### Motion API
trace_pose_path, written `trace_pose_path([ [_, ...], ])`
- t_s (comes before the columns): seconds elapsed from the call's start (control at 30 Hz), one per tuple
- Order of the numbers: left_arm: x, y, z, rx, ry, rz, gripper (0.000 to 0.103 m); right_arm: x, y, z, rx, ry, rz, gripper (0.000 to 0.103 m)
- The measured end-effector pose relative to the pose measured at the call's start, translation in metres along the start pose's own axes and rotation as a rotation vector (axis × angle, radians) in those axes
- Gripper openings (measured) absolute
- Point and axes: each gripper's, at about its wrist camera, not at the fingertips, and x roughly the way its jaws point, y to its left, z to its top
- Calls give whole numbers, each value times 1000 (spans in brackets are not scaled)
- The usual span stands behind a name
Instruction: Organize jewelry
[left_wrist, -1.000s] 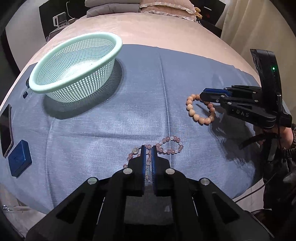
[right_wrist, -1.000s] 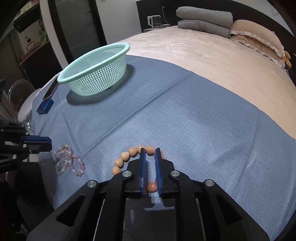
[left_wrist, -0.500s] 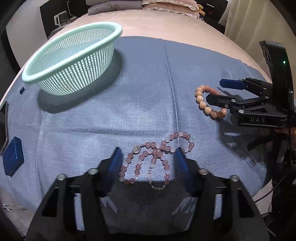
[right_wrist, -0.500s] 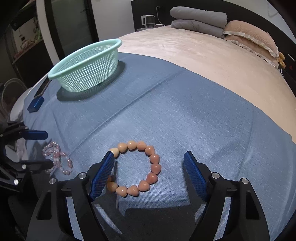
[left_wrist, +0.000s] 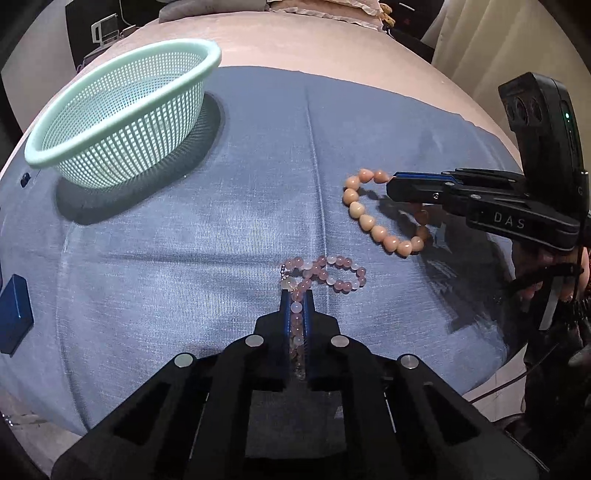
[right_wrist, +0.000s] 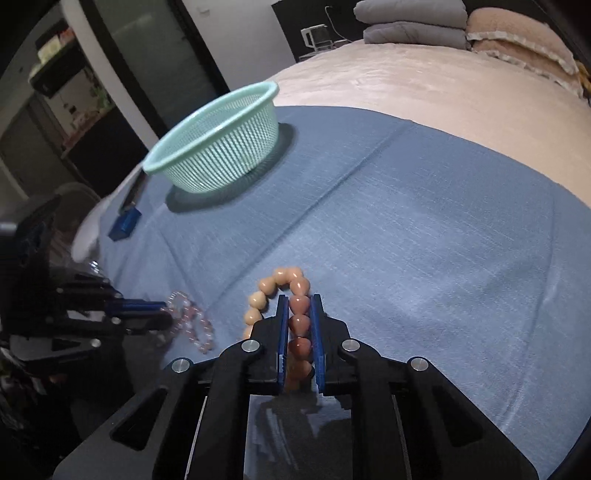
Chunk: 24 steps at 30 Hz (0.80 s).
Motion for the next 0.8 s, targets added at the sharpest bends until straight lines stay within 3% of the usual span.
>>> trace_pose_path([
  [0.43,-54,2,24,35,-88,44,6,-45,56,45,-143,-122,92,11],
  [0.8,-115,37,60,-1,-184,125,6,-77,106,105,-305,-212,153,11],
])
